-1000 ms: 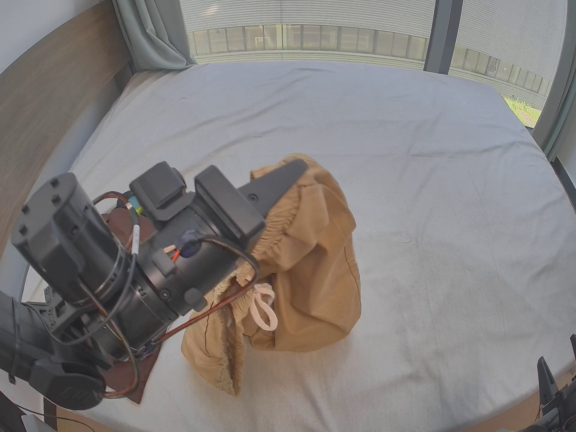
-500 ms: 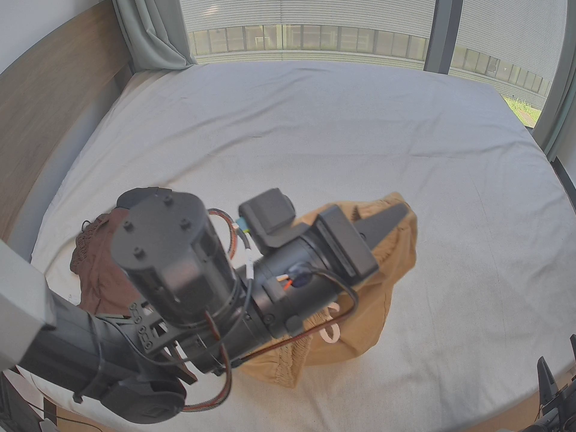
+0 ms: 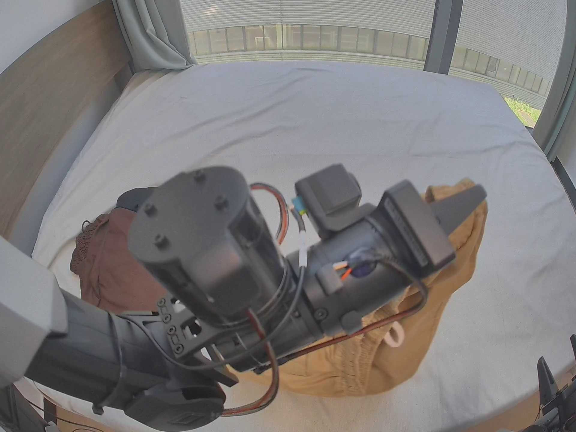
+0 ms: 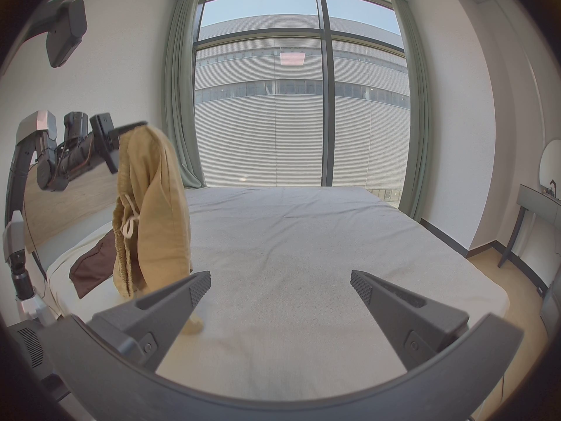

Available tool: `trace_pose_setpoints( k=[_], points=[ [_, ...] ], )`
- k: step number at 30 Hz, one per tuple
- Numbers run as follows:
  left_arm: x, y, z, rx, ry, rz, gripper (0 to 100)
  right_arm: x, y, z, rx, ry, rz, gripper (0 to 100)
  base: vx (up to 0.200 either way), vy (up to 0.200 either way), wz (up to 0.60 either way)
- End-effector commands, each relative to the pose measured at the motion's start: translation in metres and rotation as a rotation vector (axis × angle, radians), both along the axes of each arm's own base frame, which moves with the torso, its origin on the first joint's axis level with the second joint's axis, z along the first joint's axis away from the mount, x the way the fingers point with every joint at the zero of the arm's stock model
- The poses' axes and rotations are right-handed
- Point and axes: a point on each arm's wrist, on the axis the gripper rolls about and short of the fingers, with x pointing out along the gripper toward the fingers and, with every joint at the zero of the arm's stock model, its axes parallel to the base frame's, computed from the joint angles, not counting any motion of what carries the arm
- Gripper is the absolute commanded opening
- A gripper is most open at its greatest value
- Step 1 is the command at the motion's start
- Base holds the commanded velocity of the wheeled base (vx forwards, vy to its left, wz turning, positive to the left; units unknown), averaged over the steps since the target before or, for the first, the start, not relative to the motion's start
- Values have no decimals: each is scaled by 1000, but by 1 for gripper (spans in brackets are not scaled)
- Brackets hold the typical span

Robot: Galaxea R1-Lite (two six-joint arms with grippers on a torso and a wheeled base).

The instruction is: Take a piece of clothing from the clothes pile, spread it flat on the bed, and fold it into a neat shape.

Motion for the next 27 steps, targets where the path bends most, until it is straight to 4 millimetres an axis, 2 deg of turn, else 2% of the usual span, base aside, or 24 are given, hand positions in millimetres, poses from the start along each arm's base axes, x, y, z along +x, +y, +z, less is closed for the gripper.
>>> trace_pose_setpoints(
  k=[1, 2, 4, 5, 8, 9, 12, 20, 22, 27],
  points=[
    [-6, -4, 39, -127, -27, -37, 0, 0, 0, -5, 0, 3, 1, 100, 0, 0, 0],
    [-7, -5, 53, -171, -44, -43, 0, 0, 0, -5, 0, 3, 1, 100, 0, 0, 0],
    [-7, -5, 54, -174, -45, -43, 0, 0, 0, -5, 0, 3, 1, 100, 0, 0, 0],
    [-6, -4, 71, -233, -55, -37, 0, 0, 0, -5, 0, 3, 1, 100, 0, 0, 0],
    [0, -1, 71, -229, -47, -11, 0, 0, 0, -5, 0, 3, 1, 100, 0, 0, 0],
    [8, 7, 67, -203, -37, 31, 0, 0, 0, -5, 0, 3, 1, 100, 0, 0, 0],
    [19, 28, 52, -124, -21, 101, 0, 0, 0, -5, 0, 3, 1, 100, 0, 0, 0],
    [37, 83, -39, 237, -106, 199, 0, 0, 0, -5, 0, 3, 1, 100, 0, 0, 0],
    [41, 92, -59, 290, -134, 207, 0, 0, 0, -5, 0, 3, 1, 100, 0, 0, 0],
    [51, 107, -91, 332, -176, 266, 0, 0, 0, -5, 0, 3, 1, 100, 0, 0, 0]
  ],
)
